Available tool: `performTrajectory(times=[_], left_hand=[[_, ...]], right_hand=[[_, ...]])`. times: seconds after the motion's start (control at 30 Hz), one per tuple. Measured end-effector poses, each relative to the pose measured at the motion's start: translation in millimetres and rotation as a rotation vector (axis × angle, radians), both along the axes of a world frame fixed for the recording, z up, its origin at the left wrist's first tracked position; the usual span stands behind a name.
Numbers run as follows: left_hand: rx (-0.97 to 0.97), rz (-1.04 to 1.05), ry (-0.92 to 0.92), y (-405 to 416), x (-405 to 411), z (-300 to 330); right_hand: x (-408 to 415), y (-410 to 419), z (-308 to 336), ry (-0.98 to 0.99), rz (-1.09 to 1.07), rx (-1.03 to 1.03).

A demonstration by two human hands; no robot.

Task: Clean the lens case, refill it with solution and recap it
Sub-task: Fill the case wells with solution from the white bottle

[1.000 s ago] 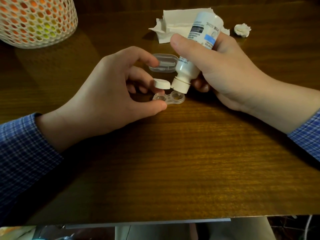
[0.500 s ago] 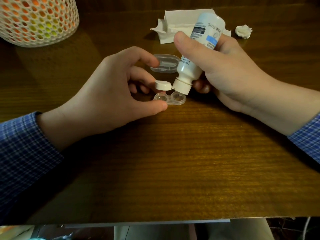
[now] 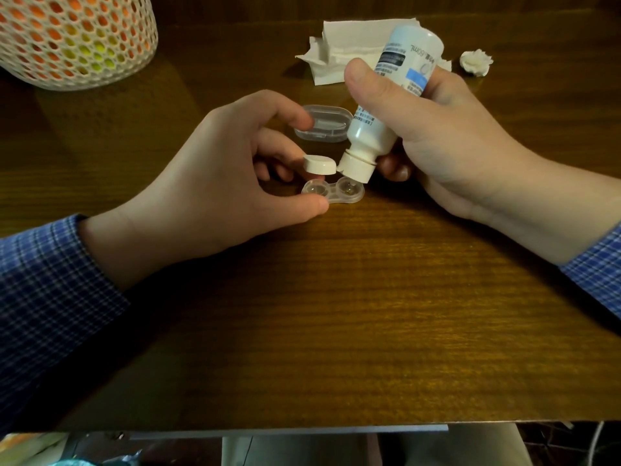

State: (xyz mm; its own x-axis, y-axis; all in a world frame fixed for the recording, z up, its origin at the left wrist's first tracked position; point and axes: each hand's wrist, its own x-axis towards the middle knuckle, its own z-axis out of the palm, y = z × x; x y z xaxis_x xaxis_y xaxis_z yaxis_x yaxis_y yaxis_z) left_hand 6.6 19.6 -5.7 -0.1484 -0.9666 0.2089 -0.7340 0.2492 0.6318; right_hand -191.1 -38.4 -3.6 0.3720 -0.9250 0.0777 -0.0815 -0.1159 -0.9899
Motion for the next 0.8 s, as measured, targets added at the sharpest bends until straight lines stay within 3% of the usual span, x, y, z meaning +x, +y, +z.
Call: performTrajectory(times=[0.8], left_hand=[[0.002, -0.005, 0.022, 0.8, -0.6, 0.1]], right_hand=[[0.2, 1.1, 2.3, -0.036, -0.004, 0.043]])
